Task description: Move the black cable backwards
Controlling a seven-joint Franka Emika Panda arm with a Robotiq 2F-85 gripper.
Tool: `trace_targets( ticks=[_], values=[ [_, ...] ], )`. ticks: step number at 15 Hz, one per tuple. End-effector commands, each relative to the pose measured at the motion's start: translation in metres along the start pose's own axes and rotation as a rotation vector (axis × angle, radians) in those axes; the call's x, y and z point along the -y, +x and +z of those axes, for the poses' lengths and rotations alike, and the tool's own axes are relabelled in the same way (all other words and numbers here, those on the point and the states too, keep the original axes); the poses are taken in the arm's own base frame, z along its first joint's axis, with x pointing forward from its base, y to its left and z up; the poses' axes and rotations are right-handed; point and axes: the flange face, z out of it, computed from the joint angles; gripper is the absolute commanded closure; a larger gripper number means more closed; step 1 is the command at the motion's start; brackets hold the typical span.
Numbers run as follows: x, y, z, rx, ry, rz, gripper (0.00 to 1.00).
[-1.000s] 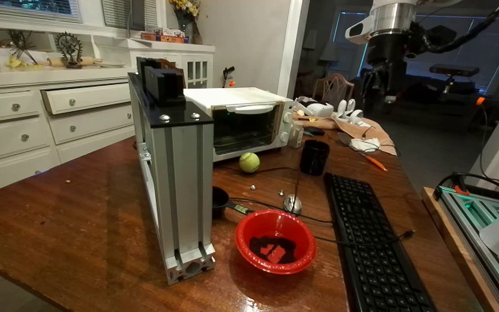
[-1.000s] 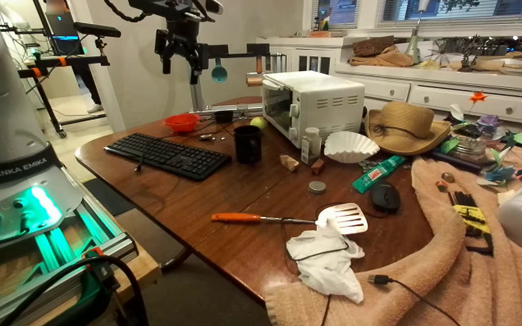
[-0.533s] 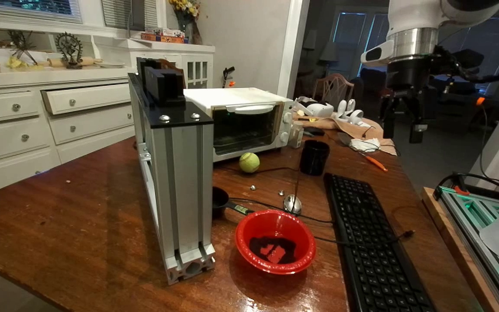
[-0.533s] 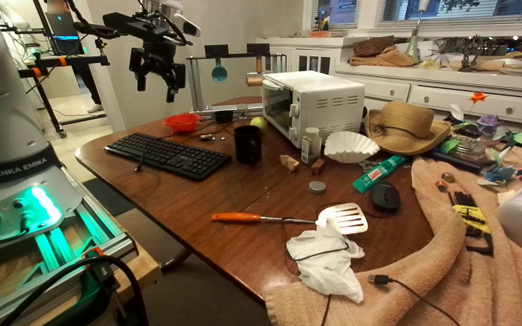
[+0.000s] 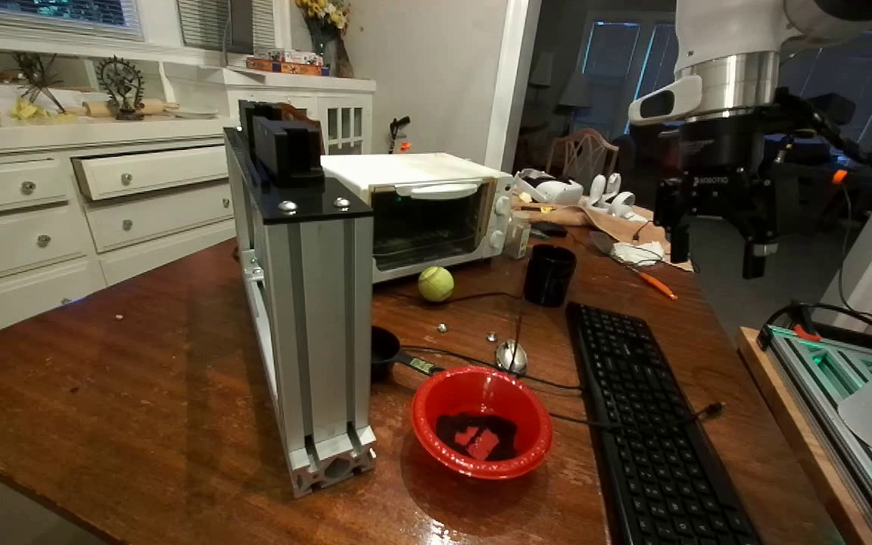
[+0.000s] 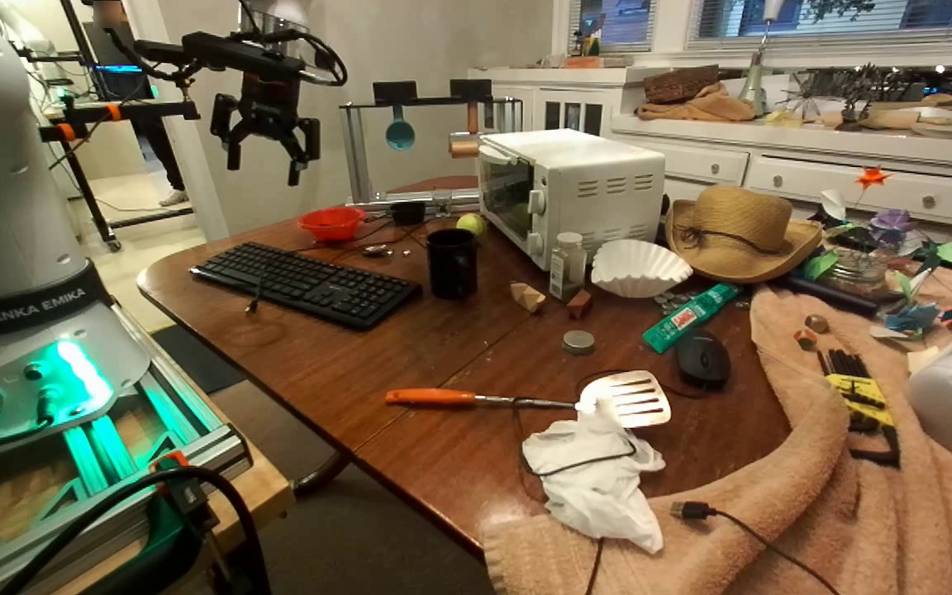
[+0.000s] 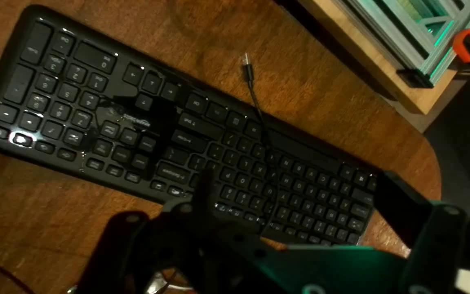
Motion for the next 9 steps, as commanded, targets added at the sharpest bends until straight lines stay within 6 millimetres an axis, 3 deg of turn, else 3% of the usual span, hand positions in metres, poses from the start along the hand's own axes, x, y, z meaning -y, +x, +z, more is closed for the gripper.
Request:
trace_targets(
  ticks=[1,2,3,9],
  values=[
    [0.017,0.019,0.031,0.087,0.027,-0.095,0.0],
    [0.02,0.023,0.039,0.097,0.032,-0.103,0.0],
    [0.018,0.016,0.022,0.077,0.005,-0.072,0.0],
    [0.017,0.019,0.023,0.084,0.004,-0.073,0.0]
  ],
)
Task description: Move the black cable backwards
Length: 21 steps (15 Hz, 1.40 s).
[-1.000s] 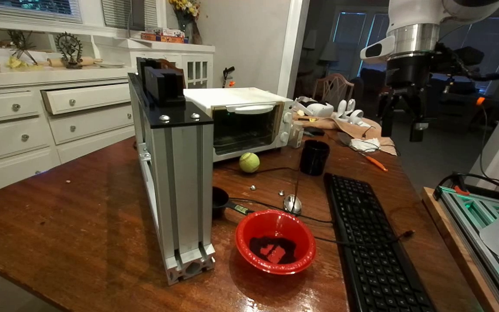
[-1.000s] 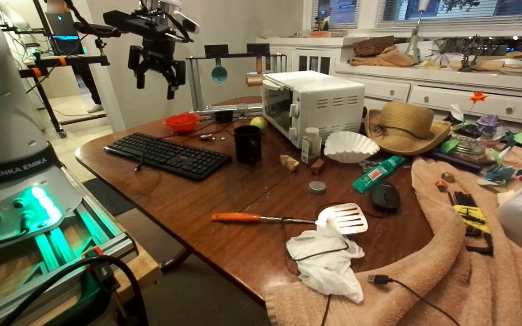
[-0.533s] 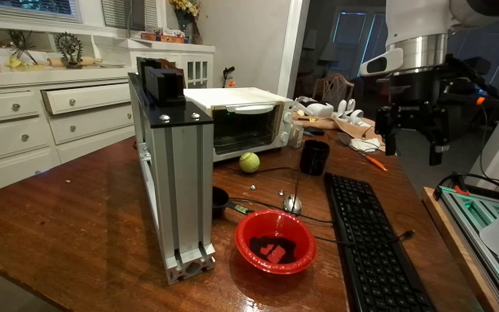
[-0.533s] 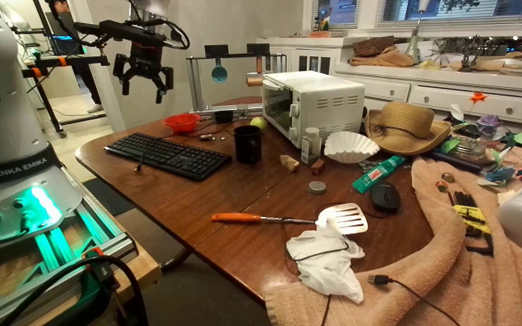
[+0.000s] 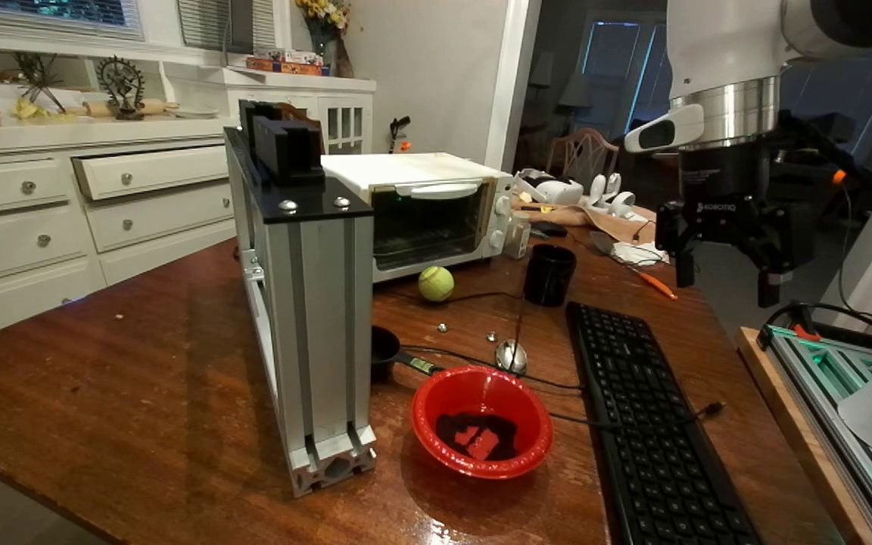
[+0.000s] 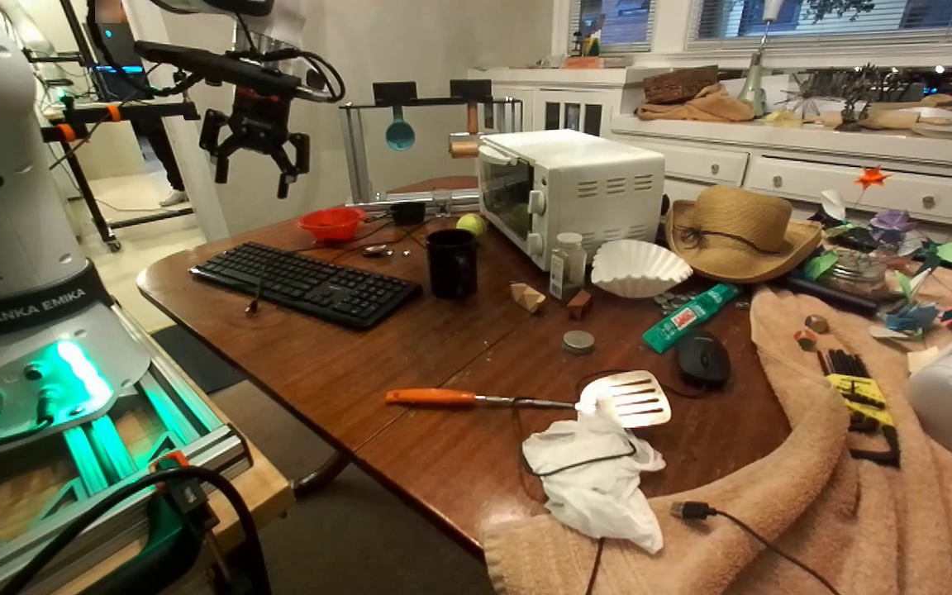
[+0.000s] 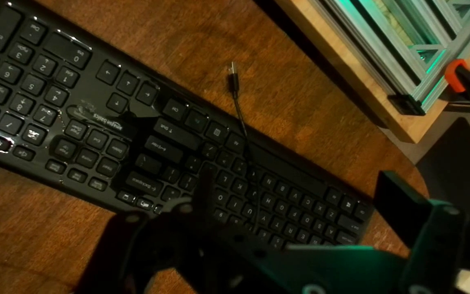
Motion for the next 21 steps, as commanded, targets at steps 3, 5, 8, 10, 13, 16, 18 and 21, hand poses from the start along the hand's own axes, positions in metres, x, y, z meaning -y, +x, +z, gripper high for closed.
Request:
trace_targets(
  ticks=[3,5,8,10,13,16,18,21],
  values=[
    [0.011,0.019,0.019,0.02,0.009,-0.031,0.0],
    [0.019,0.034,0.031,0.008,-0.005,-0.066,0.0],
    [0.028,0.057,0.049,-0.039,-0.023,-0.082,0.0],
    [0.031,0.072,0.062,-0.075,-0.059,-0.075,0.0],
    [0.031,0.09,0.08,-0.129,-0.124,-0.087,0.0],
    [0.03,0.099,0.101,-0.147,-0.145,-0.1,0.0],
    [0.031,0.102,0.114,-0.15,-0.144,-0.092,0.0],
    [0.034,0.107,0.118,-0.191,-0.132,-0.024,0.0]
  ],
)
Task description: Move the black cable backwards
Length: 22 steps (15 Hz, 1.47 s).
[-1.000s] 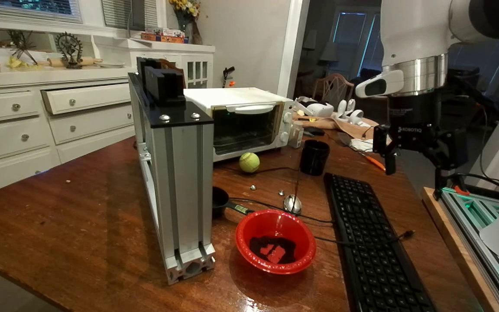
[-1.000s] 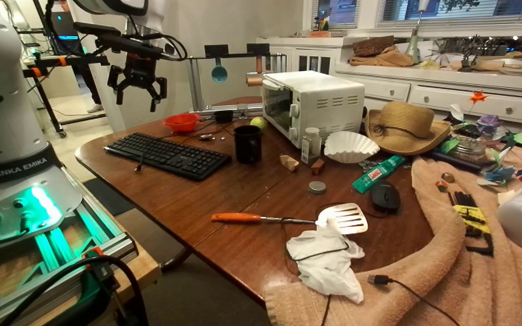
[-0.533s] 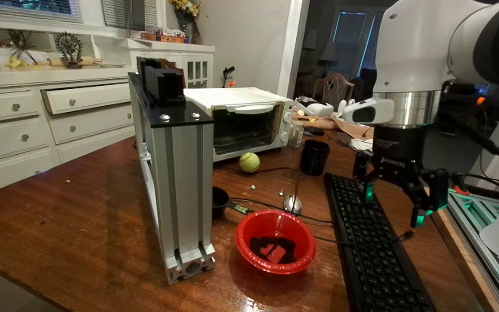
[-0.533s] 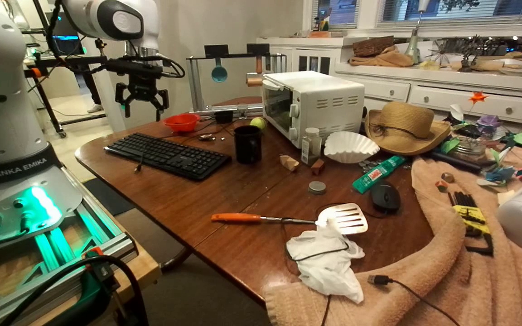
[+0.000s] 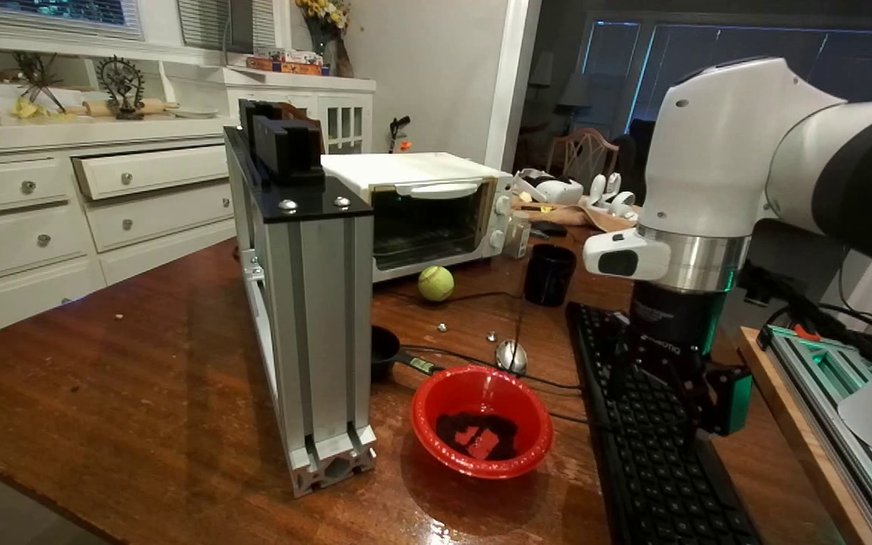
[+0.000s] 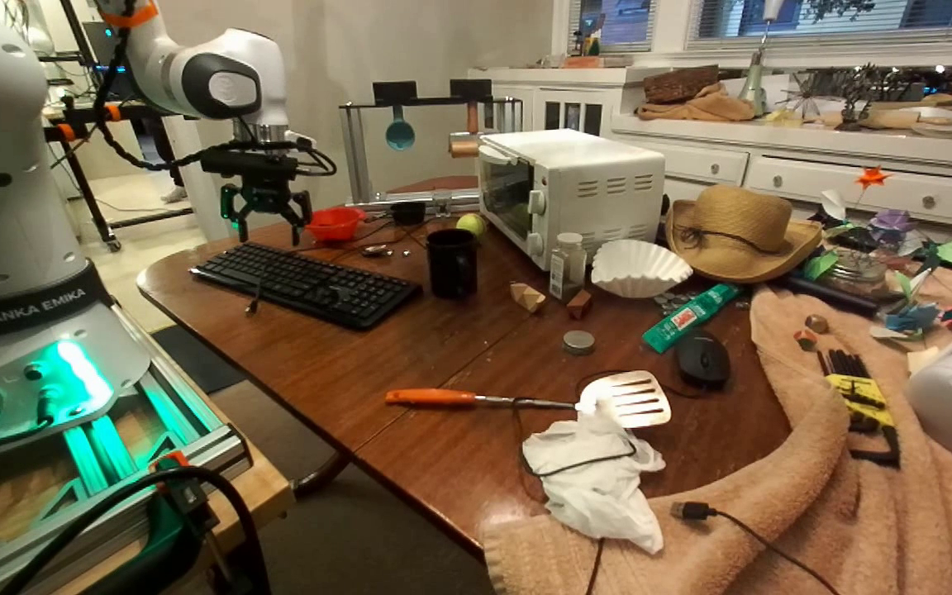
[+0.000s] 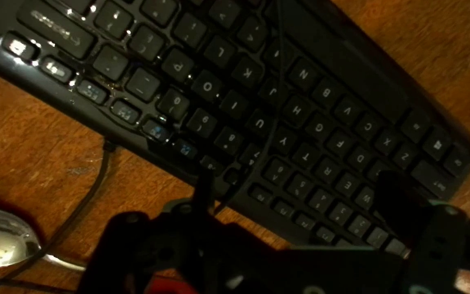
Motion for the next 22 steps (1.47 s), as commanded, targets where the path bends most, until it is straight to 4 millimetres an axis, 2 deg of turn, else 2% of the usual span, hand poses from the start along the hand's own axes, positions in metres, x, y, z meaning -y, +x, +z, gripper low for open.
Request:
trace_targets(
  ticks=[1,5,6,7,8,11,15,16,17,19,22],
  values=[
    [0.003,0.006,0.003,-0.056,0.005,0.117,0.0],
    [0.0,0.012,-0.011,-0.12,0.014,0.222,0.0],
    [0.0,0.001,-0.012,-0.132,0.011,0.26,0.0],
    [-0.004,-0.002,-0.012,-0.142,0.012,0.297,0.0],
    [-0.016,0.006,-0.011,-0.153,0.013,0.337,0.0],
    [-0.03,0.001,-0.011,-0.187,-0.004,0.413,0.0],
    [-0.04,-0.003,-0.005,-0.202,-0.024,0.467,0.0],
    [-0.041,-0.004,-0.003,-0.2,-0.023,0.477,0.04],
    [-0.042,-0.005,-0.001,-0.199,-0.023,0.487,0.17],
    [-0.042,-0.006,0.005,-0.191,-0.02,0.495,0.18],
    [-0.04,-0.008,0.015,-0.179,-0.018,0.504,0.34]
  ],
)
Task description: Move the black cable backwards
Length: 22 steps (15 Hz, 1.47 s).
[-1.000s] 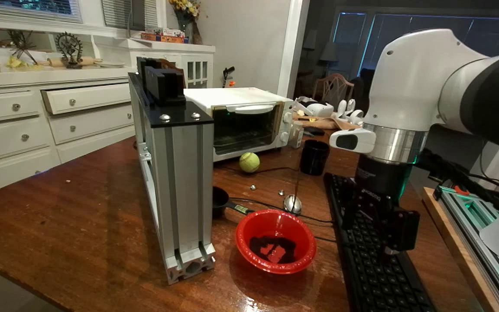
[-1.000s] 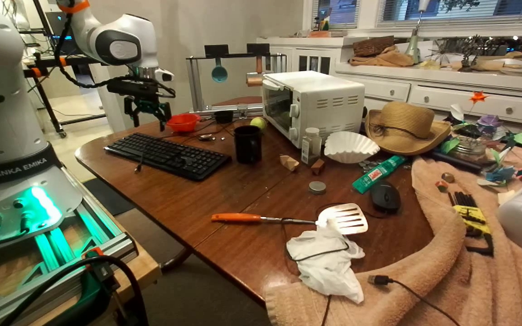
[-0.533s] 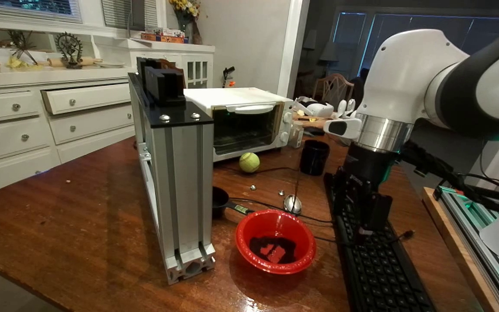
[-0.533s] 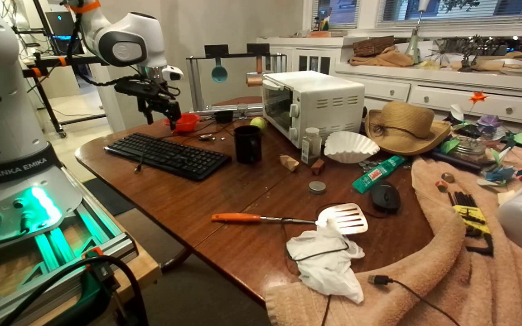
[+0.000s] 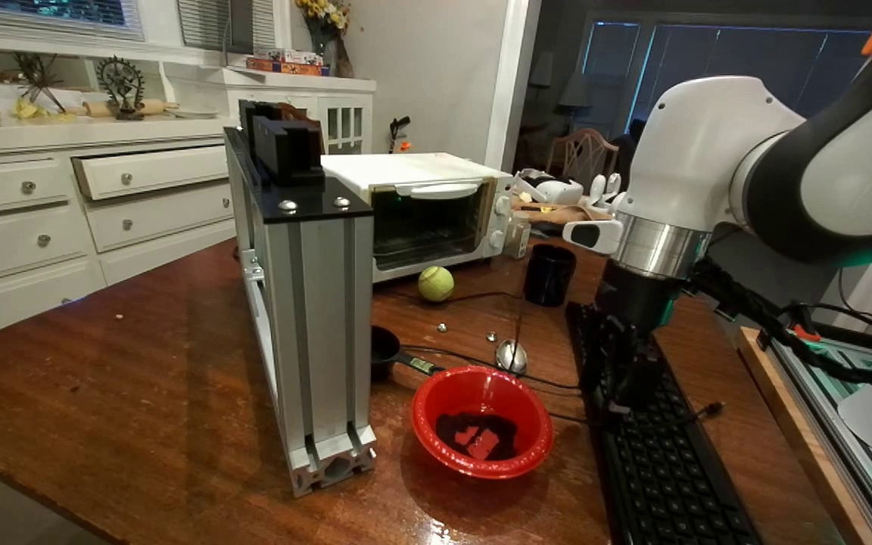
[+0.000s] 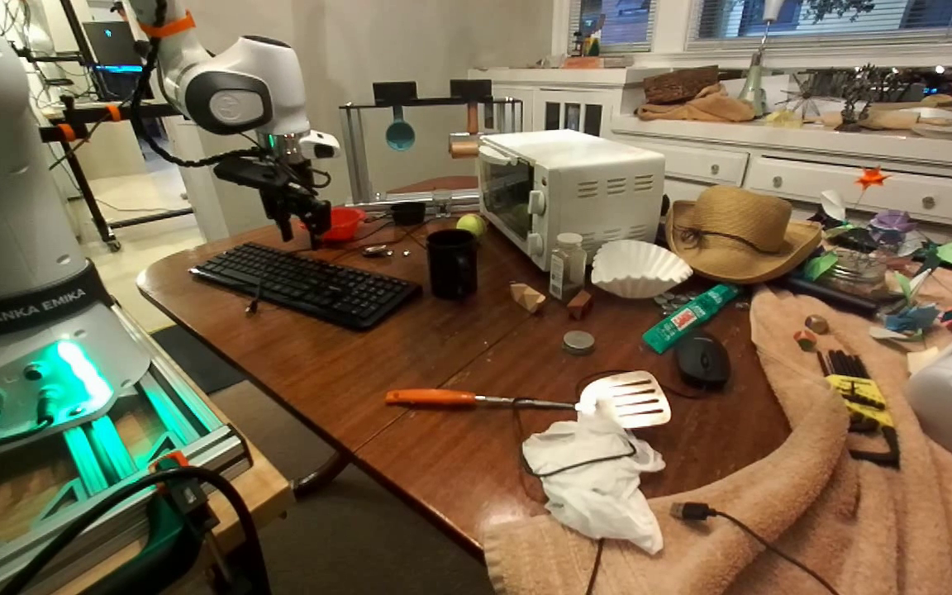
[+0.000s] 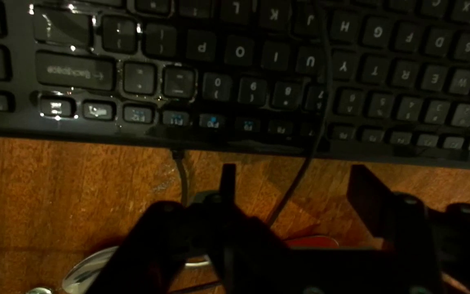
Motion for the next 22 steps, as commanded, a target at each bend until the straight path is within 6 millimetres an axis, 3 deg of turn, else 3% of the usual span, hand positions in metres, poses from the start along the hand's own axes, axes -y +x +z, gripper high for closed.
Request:
trace_targets(
  ticks=[1,5,6,9,13,14,22],
  values=[
    [0.002,-0.005,0.015,0.005,-0.005,0.025,0.29],
    [0.01,-0.006,0.02,-0.003,-0.01,0.015,0.35],
    [0.012,-0.006,0.019,-0.01,-0.012,0.011,0.47],
    [0.017,-0.005,0.02,-0.024,-0.017,0.007,0.69],
    [0.02,-0.006,0.022,-0.03,-0.018,0.016,0.82],
    [0.02,-0.006,0.022,-0.031,-0.017,0.018,0.97],
    [0.026,-0.008,0.009,-0.033,0.019,0.034,0.99]
  ],
)
